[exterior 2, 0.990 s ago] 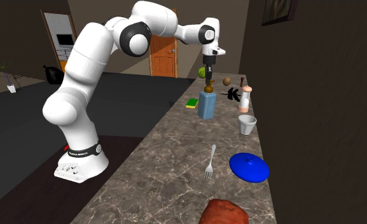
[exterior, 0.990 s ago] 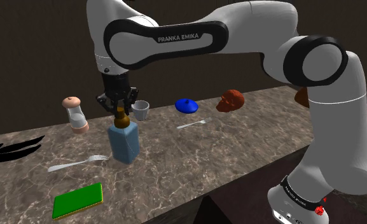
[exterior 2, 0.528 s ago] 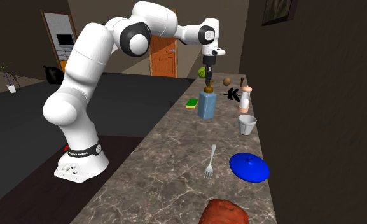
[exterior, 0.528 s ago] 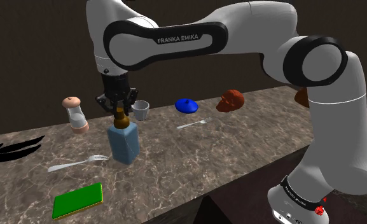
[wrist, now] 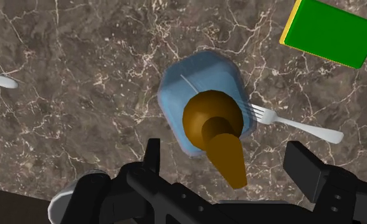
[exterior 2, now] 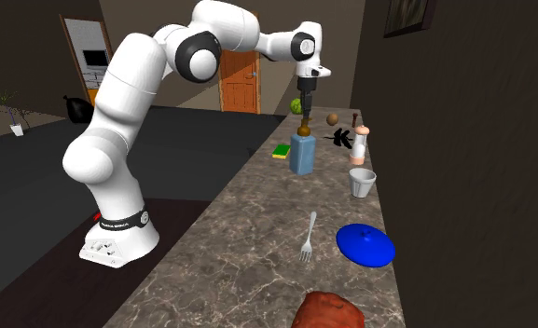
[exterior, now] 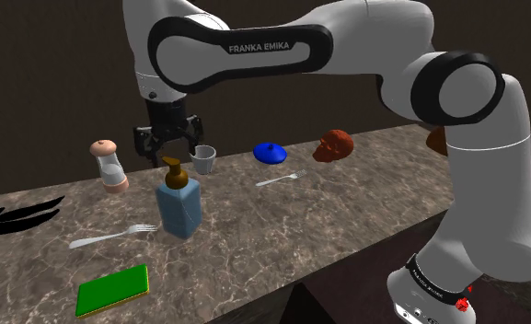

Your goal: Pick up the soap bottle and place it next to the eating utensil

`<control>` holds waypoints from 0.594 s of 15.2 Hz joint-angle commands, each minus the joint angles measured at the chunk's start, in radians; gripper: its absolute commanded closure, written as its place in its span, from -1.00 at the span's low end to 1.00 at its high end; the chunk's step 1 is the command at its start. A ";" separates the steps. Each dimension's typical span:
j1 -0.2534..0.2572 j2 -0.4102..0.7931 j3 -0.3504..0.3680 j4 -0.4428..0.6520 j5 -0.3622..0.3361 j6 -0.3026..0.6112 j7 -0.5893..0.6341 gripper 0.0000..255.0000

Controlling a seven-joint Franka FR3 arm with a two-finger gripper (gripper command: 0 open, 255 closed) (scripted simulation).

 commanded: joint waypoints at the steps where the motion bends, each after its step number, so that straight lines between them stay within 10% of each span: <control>1: 0.015 0.010 0.000 0.078 -0.001 -0.067 -0.006 -1.00; 9: 0.022 0.015 0.000 0.114 -0.002 -0.097 -0.008 -1.00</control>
